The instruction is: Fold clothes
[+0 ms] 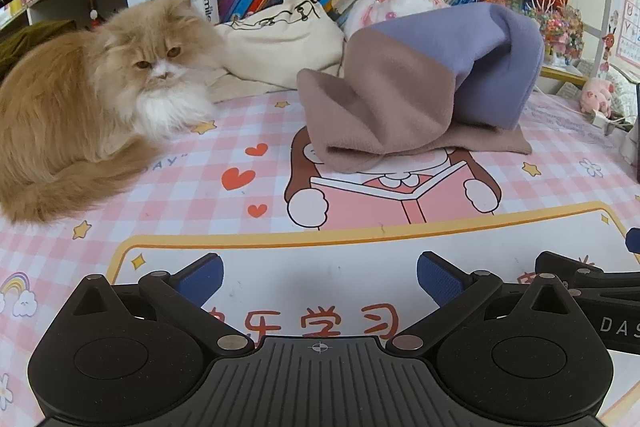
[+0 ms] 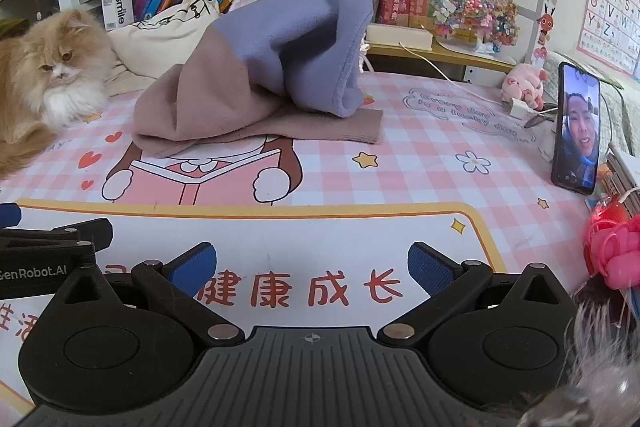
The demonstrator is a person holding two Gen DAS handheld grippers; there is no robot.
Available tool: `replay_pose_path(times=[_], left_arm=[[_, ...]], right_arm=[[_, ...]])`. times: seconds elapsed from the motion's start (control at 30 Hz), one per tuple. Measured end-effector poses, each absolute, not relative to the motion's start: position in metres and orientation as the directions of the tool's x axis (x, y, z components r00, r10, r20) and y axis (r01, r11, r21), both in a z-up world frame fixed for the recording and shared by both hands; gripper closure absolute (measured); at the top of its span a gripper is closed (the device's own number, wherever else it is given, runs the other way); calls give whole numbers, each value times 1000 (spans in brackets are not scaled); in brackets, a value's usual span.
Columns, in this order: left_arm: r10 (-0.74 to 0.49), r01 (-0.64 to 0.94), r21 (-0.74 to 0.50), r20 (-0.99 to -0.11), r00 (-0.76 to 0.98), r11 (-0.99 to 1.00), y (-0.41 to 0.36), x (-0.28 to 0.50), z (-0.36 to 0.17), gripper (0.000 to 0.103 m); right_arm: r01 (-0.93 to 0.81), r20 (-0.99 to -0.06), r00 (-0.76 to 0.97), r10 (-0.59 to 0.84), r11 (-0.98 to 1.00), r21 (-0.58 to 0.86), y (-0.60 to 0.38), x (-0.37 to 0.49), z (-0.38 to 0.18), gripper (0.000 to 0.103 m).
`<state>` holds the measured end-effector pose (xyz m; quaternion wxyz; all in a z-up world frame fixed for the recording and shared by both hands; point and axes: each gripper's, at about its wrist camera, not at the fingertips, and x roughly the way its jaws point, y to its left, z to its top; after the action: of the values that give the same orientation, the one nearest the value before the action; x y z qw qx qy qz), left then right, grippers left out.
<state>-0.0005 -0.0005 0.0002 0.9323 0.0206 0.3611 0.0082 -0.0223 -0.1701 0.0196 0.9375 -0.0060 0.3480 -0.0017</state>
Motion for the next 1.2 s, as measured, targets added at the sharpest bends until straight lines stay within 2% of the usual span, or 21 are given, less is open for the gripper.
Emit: replay_pose_path(times=[0.73, 1.2], left_arm=[[36, -35, 16, -687, 726, 999, 6, -4, 0, 0], [-11, -9, -26, -687, 727, 1000, 7, -6, 1, 0]], right_arm=[[3, -654, 756, -9, 1000, -10, -171, -26, 19, 0], [7, -656, 755, -14, 1000, -13, -172, -28, 20, 0]])
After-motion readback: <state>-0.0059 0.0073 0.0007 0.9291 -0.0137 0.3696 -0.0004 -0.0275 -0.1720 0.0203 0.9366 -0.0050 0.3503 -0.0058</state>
